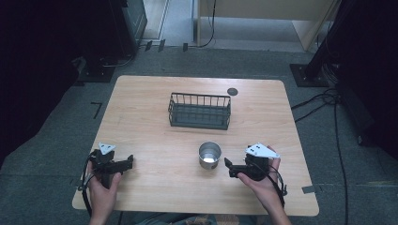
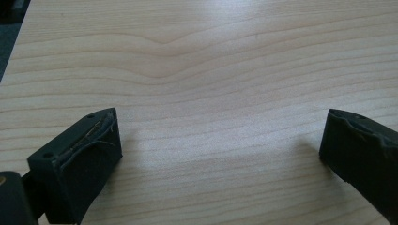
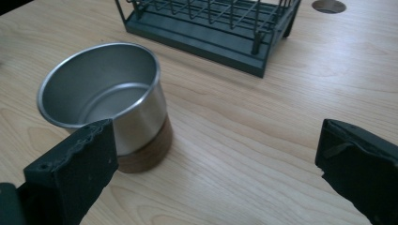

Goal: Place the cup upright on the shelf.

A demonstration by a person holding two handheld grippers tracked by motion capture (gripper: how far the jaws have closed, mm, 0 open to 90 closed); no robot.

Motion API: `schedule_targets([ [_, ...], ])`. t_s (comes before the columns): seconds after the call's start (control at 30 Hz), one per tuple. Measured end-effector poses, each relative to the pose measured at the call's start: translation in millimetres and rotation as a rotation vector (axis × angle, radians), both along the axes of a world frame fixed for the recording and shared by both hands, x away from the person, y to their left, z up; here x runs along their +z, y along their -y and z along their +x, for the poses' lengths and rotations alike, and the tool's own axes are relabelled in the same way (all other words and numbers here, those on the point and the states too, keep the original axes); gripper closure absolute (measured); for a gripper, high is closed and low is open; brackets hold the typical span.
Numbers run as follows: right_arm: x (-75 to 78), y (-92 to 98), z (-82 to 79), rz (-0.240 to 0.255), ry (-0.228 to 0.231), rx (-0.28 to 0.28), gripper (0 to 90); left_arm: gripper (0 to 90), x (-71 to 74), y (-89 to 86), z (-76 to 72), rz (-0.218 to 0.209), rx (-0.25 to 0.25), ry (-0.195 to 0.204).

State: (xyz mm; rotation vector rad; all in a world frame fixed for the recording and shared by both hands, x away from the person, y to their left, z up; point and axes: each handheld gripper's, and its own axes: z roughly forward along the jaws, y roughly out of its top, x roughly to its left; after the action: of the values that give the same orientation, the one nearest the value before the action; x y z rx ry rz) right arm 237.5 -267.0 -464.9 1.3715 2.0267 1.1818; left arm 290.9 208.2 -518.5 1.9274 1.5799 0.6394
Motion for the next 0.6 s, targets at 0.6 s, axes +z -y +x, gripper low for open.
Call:
schedule_targets([
  [0.6,-3.6,-33.2,4.0,0.031,-0.02,0.108,0.0,0.0,0.0,0.0,0.0,0.0,0.0,0.0],
])
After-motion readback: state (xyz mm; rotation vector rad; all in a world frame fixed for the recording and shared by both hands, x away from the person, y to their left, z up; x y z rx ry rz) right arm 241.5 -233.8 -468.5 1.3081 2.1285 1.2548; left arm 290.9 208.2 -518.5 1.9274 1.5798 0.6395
